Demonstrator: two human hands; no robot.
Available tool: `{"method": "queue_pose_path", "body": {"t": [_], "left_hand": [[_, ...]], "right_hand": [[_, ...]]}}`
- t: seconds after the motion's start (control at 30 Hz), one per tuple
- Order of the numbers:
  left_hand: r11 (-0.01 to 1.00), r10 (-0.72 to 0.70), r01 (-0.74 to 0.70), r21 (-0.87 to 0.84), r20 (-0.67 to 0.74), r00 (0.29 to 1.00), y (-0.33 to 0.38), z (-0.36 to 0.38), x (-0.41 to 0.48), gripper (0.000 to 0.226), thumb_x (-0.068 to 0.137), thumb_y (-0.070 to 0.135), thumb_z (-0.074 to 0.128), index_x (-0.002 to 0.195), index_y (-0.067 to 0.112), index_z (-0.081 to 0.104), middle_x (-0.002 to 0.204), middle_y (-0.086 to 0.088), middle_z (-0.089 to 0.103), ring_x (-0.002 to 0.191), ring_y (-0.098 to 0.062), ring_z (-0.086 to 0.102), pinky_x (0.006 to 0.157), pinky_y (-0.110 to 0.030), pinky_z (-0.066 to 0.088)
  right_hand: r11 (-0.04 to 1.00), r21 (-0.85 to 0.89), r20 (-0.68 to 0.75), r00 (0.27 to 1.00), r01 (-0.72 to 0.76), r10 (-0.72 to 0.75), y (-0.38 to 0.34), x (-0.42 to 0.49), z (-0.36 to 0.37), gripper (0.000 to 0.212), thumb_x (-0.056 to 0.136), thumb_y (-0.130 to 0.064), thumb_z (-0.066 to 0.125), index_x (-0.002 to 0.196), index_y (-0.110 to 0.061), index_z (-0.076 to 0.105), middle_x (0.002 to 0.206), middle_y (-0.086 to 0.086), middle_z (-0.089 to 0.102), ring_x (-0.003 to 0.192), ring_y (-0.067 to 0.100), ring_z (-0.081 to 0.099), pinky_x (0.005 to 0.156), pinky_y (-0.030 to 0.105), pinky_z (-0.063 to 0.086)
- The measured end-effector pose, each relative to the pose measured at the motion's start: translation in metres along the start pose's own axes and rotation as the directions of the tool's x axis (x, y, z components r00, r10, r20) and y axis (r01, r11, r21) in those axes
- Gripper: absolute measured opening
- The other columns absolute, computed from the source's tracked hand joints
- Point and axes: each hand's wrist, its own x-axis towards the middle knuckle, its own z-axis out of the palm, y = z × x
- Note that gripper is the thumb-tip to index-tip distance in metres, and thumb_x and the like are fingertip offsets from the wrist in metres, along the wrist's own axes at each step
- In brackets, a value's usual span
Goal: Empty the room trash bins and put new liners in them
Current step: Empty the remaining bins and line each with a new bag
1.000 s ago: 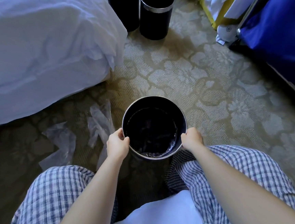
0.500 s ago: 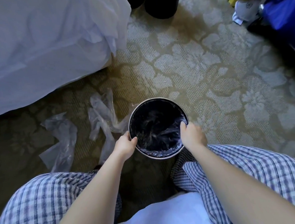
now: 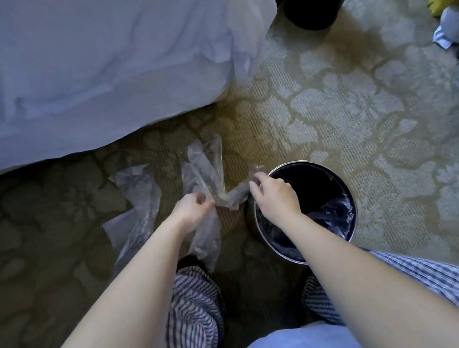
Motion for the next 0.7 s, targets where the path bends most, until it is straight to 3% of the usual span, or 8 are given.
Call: {"method": "queue_pose_path", "body": {"t": [0.13, 0.2, 0.3, 0.4, 0.5, 0.63, 0.7], "left_hand": [[0.997, -0.079, 0.079, 0.018, -0.017, 0.997, -0.032, -0.031, 0.031, 0.043, 0.096, 0.027, 0.051, 0.134, 0.006, 0.048, 0.128, -0.011, 0.055, 0.117, -0.025, 0.052, 0.089, -0.028, 0.039], [0.989, -0.138, 0.139, 0.039, -0.033, 0.990, -0.059, -0.043, 0.054, 0.041, 0.095, 0.031, 0.054, 0.126, 0.005, 0.052, 0.121, -0.010, 0.056, 0.113, -0.027, 0.053, 0.087, -0.029, 0.040], [0.969, -0.205, 0.211, 0.130, -0.061, 0.977, -0.104, -0.057, 0.089, 0.045, 0.094, 0.035, 0.053, 0.125, 0.002, 0.052, 0.128, -0.017, 0.055, 0.117, -0.031, 0.052, 0.091, -0.031, 0.041], [0.947, -0.239, 0.261, 0.187, -0.134, 0.962, -0.143, -0.060, 0.118, 0.049, 0.092, 0.038, 0.055, 0.126, 0.003, 0.049, 0.128, -0.019, 0.052, 0.119, -0.035, 0.049, 0.098, -0.040, 0.042], [0.941, -0.249, 0.279, 0.190, -0.171, 0.953, -0.174, -0.049, 0.141, 0.060, 0.088, 0.043, 0.058, 0.129, 0.000, 0.045, 0.132, -0.021, 0.048, 0.122, -0.036, 0.046, 0.101, -0.046, 0.039], [0.916, -0.323, 0.369, 0.159, -0.256, 0.911, -0.201, -0.037, 0.164, 0.097, 0.082, 0.048, 0.065, 0.149, 0.004, 0.013, 0.153, -0.018, 0.023, 0.140, -0.033, 0.025, 0.112, -0.046, 0.027], [0.921, -0.339, 0.382, 0.083, -0.315, 0.887, -0.215, -0.034, 0.178, 0.107, 0.077, 0.047, 0.071, 0.150, 0.004, 0.007, 0.154, -0.017, 0.018, 0.141, -0.033, 0.021, 0.113, -0.046, 0.024]], "right_hand": [[0.991, 0.126, 0.102, 0.993, 0.054, -0.067, -0.034, 0.029, 0.037, 0.038, 0.095, -0.033, 0.050, 0.126, -0.011, 0.051, 0.111, 0.016, 0.065, 0.106, 0.037, 0.059, 0.084, 0.041, 0.048], [0.982, 0.191, 0.196, 0.980, -0.002, -0.037, -0.044, 0.047, 0.061, 0.050, 0.093, -0.033, 0.055, 0.135, -0.009, 0.044, 0.121, 0.015, 0.060, 0.113, 0.034, 0.056, 0.089, 0.039, 0.047], [0.959, 0.254, 0.300, 0.953, -0.125, 0.045, -0.050, 0.074, 0.094, 0.073, 0.089, -0.039, 0.060, 0.146, -0.012, 0.025, 0.141, 0.012, 0.042, 0.131, 0.031, 0.040, 0.103, 0.038, 0.039], [0.975, 0.151, 0.342, 0.934, -0.163, 0.103, -0.050, 0.102, 0.120, 0.093, 0.087, -0.042, 0.062, 0.151, -0.009, 0.003, 0.155, 0.012, 0.019, 0.142, 0.031, 0.021, 0.111, 0.038, 0.028], [0.983, 0.074, 0.344, 0.929, -0.171, 0.136, -0.043, 0.126, 0.143, 0.109, 0.082, -0.048, 0.067, 0.151, -0.007, -0.007, 0.159, 0.013, 0.006, 0.146, 0.029, 0.010, 0.116, 0.040, 0.020], [0.982, -0.090, 0.289, 0.939, -0.167, 0.186, -0.036, 0.151, 0.176, 0.119, 0.077, -0.057, 0.067, 0.149, -0.004, -0.012, 0.159, 0.014, -0.001, 0.147, 0.028, 0.001, 0.117, 0.041, 0.007], [0.972, -0.137, 0.277, 0.935, -0.190, 0.222, -0.033, 0.160, 0.189, 0.123, 0.075, -0.060, 0.067, 0.149, -0.006, -0.014, 0.159, 0.013, -0.002, 0.147, 0.028, -0.002, 0.117, 0.043, 0.002]]}}
